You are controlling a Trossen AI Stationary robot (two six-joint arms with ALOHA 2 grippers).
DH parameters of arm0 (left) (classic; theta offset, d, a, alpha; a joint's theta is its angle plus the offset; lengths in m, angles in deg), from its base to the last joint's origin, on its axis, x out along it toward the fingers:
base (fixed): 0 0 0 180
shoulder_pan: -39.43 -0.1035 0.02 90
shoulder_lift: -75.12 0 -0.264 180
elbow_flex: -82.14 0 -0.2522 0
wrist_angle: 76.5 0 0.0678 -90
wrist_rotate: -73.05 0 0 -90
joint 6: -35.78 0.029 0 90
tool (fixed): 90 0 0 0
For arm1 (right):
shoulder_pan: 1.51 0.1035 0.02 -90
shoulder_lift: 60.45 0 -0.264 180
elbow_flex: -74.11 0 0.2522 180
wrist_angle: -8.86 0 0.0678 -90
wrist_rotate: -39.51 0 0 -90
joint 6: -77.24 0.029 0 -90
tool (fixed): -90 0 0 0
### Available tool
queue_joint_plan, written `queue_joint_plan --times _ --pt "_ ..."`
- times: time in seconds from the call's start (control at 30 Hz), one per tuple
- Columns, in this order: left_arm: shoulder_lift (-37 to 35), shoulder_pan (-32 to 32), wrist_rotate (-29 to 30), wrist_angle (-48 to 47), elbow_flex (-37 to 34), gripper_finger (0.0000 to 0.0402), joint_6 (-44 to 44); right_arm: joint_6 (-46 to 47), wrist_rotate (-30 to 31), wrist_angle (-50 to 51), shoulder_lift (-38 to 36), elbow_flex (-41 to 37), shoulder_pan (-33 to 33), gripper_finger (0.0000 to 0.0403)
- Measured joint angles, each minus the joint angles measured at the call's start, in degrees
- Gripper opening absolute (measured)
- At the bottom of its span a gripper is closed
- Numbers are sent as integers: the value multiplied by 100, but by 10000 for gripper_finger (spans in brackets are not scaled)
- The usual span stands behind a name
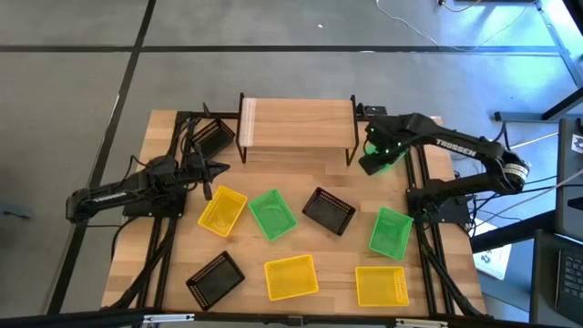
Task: Stack baskets on shelf by color
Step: Put the top right green bin on the shelf
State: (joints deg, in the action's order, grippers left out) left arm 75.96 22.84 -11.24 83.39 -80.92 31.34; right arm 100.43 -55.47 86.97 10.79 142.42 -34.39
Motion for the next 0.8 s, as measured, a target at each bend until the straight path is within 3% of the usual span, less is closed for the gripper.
queue_joint_plan --times 0.27,0.47,0.8 --pt "0 0 0 2 0 0 -14 123 482 -770 0 -815 -1 101" --pt "0 0 -1 2 0 0 -291 224 982 -782 0 -993 -2 101" --pt "-1 0 -2 3 0 0 -296 167 1040 -806 176 -996 -126 101"
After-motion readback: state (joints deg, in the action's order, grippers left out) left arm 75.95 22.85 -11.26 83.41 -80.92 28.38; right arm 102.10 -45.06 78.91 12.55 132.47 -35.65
